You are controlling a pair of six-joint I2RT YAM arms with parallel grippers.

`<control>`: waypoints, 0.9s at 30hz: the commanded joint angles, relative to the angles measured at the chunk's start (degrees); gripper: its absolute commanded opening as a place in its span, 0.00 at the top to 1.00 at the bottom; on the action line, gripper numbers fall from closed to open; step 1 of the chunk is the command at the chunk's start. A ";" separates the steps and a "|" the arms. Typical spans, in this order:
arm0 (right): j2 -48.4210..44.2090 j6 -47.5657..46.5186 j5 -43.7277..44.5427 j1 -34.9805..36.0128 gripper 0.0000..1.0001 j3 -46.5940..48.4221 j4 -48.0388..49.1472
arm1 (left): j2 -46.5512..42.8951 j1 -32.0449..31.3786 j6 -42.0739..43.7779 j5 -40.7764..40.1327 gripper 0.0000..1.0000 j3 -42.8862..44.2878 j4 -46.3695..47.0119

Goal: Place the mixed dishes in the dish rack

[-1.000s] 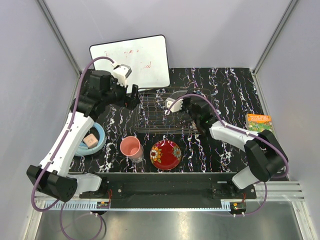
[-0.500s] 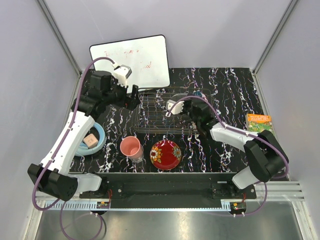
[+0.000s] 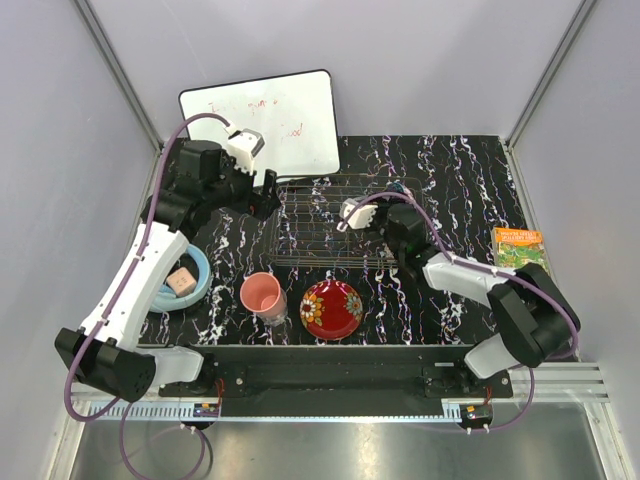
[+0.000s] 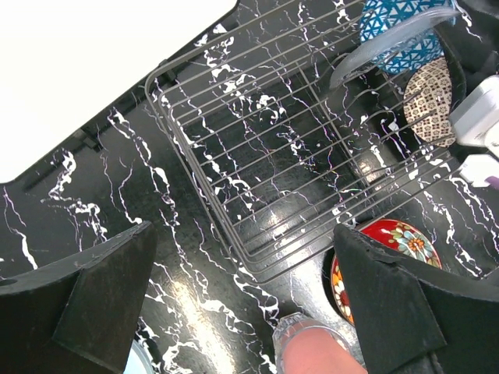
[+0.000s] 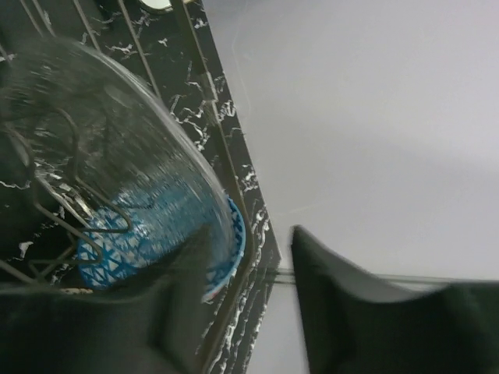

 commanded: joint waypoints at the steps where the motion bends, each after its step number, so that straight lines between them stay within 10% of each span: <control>1: -5.04 5.58 1.18 -0.32 0.31 -0.78 2.81 | -0.72 0.26 3.34 3.42 0.01 2.32 1.56; 3: -7.24 8.12 1.00 -0.05 0.01 -0.43 -0.44 | -1.87 0.26 4.30 3.60 0.01 1.53 2.35; 11: -17.15 16.81 5.91 2.58 0.00 1.33 -6.33 | -0.20 -0.61 10.01 6.58 0.01 4.42 -2.47; 19: -33.76 48.01 12.59 5.57 0.00 13.01 -29.49 | 1.74 -23.70 26.09 -4.46 0.02 4.10 -15.84; 27: -46.43 77.73 13.31 5.57 0.00 10.23 -50.98 | 5.16 -37.25 23.21 -4.84 0.05 -5.41 -13.04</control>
